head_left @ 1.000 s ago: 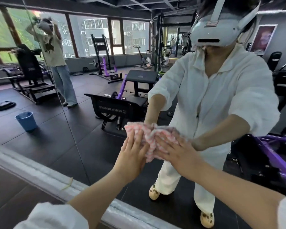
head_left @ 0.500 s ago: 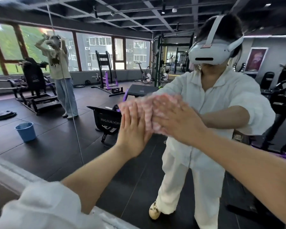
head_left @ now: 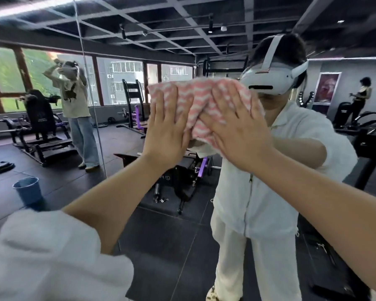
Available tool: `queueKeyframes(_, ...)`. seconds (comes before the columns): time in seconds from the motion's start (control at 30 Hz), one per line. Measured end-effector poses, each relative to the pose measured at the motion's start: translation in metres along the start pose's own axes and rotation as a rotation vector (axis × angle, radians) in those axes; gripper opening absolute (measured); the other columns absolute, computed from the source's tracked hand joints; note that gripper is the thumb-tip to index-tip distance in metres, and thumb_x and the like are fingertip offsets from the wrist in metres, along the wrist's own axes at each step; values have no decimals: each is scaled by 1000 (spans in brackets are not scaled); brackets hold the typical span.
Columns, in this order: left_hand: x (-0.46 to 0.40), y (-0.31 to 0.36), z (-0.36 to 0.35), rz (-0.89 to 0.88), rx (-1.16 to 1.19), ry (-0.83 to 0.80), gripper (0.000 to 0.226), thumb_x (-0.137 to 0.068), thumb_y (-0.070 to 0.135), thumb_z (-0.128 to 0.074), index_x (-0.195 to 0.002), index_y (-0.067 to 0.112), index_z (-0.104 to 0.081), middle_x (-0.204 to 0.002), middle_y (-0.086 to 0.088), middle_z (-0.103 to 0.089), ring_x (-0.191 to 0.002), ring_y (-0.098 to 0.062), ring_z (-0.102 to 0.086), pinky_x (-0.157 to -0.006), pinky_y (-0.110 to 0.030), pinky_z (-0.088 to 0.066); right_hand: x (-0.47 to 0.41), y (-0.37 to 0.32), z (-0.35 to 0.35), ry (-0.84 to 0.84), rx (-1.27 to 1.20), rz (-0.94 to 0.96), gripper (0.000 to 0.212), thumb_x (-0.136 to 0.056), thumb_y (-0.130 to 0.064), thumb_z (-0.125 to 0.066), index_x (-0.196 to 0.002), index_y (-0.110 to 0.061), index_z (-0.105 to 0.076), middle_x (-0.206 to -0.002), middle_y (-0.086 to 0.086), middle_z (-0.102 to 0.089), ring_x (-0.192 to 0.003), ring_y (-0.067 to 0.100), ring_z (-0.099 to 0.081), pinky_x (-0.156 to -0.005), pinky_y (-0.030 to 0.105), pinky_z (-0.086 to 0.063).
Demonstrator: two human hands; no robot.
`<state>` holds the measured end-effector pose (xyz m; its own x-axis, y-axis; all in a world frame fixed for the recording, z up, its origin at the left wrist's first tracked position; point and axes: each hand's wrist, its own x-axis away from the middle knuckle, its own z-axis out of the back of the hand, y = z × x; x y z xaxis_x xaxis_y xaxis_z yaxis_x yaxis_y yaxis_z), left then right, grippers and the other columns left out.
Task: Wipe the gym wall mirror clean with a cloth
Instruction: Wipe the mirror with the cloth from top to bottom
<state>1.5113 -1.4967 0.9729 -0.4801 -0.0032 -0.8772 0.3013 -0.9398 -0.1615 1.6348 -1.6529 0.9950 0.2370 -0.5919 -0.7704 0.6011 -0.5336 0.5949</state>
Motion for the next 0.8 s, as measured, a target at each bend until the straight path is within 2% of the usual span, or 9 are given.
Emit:
queueKeyframes(0.17, 67, -25, -23, -55, 9, -101, 57, -102, 37, -9, -151, 17, 13, -155, -24, -3, -139, -52, -9, -112, -62, -17, 34, -57, -21, 28, -43, 78, 58, -95, -47, -42, -148, -27, -34, -156, 14, -21, -144, 36, -17, -116, 56, -2)
queueKeyframes(0.3, 117, -32, -39, -13, 6, -198, 54, -102, 36, -5, -151, 14, 0, -152, -23, -9, -138, -50, -9, -110, -59, -14, 59, -101, -35, -31, -18, 123, 64, -92, -44, -45, -151, -28, -24, -156, 11, -19, -142, 36, -20, -117, 56, 2)
queueKeyframes(0.37, 142, -33, -47, 17, 18, -233, 54, -102, 35, -4, -151, 13, 6, -152, -24, -8, -137, -50, -8, -110, -58, -12, 71, -120, -40, -47, -34, 138, 63, -92, -40, -43, -150, -27, -23, -156, 10, -19, -142, 37, -20, -118, 55, 5)
queueKeyframes(0.5, 185, -34, -58, 77, 13, -270, 66, -97, 31, -24, -150, 11, 9, -157, -20, 15, -143, -44, 8, -112, -56, -10, 92, -147, -49, -107, -136, 218, 79, -77, -36, -64, -148, -27, -31, -158, 10, -13, -148, 32, 2, -119, 51, 6)
queueKeyframes(0.53, 193, -32, -58, 85, 10, -291, 70, -95, 31, -27, -151, 9, 10, -157, -21, 12, -143, -45, 4, -112, -56, -11, 96, -152, -51, -128, -151, 244, 83, -74, -35, -66, -148, -26, -30, -158, 9, -10, -148, 31, 7, -119, 50, 7)
queueKeyframes(0.63, 221, -26, -61, 121, -16, -478, 73, -93, 33, -28, -151, 6, 7, -153, -28, -12, -139, -51, -15, -109, -57, -19, 110, -172, -57, -239, -180, 334, 89, -72, -36, -68, -149, -26, -26, -159, 9, -10, -147, 31, 10, -118, 51, 7)
queueKeyframes(0.73, 244, -21, -61, 172, -32, -625, 75, -92, 37, -29, -151, 4, 2, -150, -31, -20, -139, -51, -13, -113, -54, -12, 127, -193, -62, -327, -167, 451, 80, -79, -34, -50, -151, -27, -17, -159, 15, 11, -146, 33, 16, -116, 53, 15)
queueKeyframes(0.8, 255, -18, -60, 193, -35, -715, 82, -88, 39, -36, -151, 4, 4, -149, -29, -24, -138, -51, -16, -114, -53, -12, 135, -202, -63, -395, -189, 532, 74, -83, -33, -37, -152, -28, -10, -159, 12, 13, -146, 32, 17, -114, 54, 18)
